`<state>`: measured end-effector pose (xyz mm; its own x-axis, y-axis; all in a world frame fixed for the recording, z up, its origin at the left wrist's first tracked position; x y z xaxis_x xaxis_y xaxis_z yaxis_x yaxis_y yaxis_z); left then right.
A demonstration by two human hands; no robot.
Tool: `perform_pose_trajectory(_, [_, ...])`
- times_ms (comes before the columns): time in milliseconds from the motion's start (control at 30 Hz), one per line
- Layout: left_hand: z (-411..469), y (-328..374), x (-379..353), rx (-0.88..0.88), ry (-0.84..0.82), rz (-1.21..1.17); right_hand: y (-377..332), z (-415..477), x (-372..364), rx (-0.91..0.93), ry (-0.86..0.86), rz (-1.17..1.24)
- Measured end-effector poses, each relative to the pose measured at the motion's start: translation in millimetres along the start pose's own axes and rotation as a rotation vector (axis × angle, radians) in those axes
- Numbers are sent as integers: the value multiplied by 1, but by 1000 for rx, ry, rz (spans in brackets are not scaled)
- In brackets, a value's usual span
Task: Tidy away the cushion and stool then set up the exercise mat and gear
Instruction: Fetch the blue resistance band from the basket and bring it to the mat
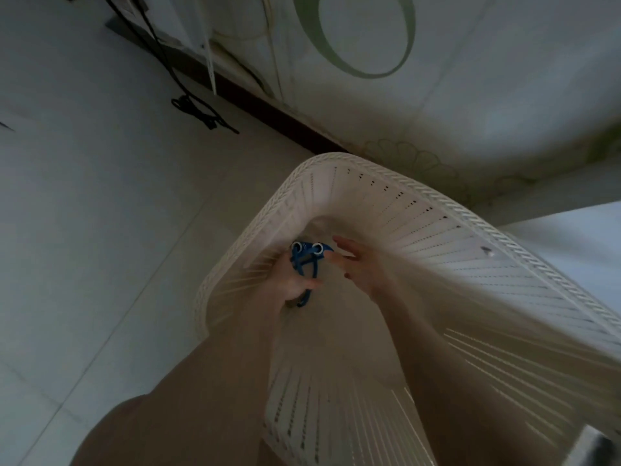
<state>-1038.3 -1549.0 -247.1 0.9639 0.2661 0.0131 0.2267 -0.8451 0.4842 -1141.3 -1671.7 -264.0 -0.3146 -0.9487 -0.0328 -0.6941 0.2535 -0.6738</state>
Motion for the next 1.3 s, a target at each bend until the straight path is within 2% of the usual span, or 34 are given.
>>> perform_pose_trajectory(167, [26,-9,6,82,10,54,8,29,-1,32,-27,-15])
perform_pose_trajectory(333, [35,-6,4,29,106,37,4,28,-3,42,-25,39])
perform_pose_trajectory(467, [5,2,-1,21,77,34,-14,-6,-7,36,-27,79])
perform_pose_trajectory(700, [-122,56,-12,-37,-39,36,-90,-136,-15,21,48,118])
perform_pose_trajectory(867, [-238,110,-20,-74,-186,-56,-154,-246,-16,23,97,119])
perform_pose_trajectory(1133, [-417,223,-30,-113,-398,166,-250,-390,-3,25,81,156])
perform_pose_trajectory(1300, [-478,261,-26,-159,-572,217,-296,-449,-1,67,46,156])
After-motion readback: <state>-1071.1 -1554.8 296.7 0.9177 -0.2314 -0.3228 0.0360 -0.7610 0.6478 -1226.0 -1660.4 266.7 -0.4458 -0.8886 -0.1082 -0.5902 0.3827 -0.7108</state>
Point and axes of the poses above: each hand's wrist, its own z-axis towards the middle knuckle, its own x-axis out of the back of the hand, y = z × x, the point moved 3 cm from there along z, towards the middle knuckle, and after that the axes turned 15 degrees about -y, right-handed, at the moved point
